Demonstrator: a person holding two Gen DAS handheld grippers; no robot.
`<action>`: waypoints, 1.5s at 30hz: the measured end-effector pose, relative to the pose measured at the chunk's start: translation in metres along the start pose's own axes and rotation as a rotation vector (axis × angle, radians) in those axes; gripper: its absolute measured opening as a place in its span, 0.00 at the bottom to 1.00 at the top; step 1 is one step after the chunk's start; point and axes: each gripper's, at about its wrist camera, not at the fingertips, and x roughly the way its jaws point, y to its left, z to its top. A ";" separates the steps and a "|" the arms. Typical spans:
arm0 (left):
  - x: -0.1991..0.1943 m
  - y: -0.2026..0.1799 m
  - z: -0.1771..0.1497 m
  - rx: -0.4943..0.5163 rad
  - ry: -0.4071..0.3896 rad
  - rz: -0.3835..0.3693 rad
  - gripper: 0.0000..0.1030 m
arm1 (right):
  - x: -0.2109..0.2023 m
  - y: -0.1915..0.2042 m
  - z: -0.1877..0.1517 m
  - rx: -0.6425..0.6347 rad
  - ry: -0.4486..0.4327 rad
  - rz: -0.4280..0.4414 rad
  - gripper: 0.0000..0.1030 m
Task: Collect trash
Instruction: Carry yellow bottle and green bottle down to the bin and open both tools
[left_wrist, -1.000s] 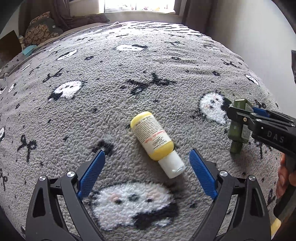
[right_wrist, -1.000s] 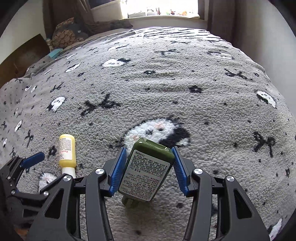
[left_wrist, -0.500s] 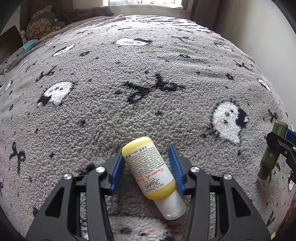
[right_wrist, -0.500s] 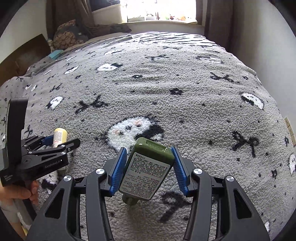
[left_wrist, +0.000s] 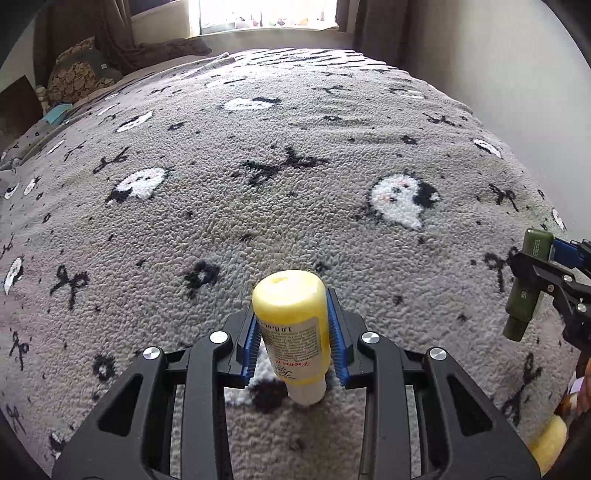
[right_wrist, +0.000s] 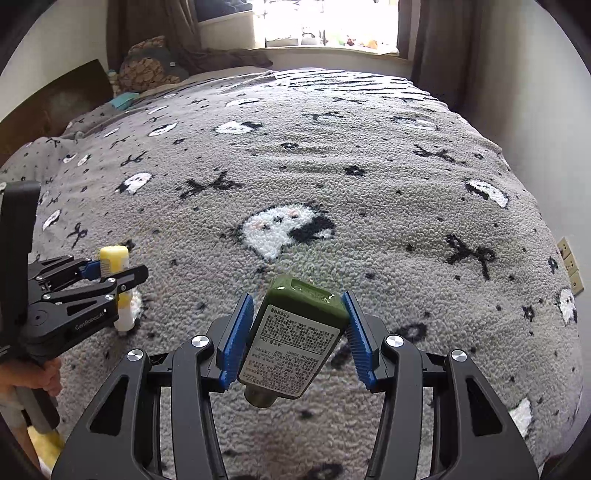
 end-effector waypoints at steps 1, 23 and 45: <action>-0.009 -0.001 -0.002 0.003 -0.012 0.003 0.29 | -0.006 0.002 -0.003 -0.003 -0.005 -0.001 0.49; -0.178 -0.023 -0.123 0.060 -0.205 0.040 0.29 | -0.150 0.037 -0.103 -0.086 -0.168 0.042 0.49; -0.161 -0.037 -0.304 0.037 -0.015 -0.070 0.29 | -0.123 0.062 -0.256 -0.055 0.034 0.109 0.49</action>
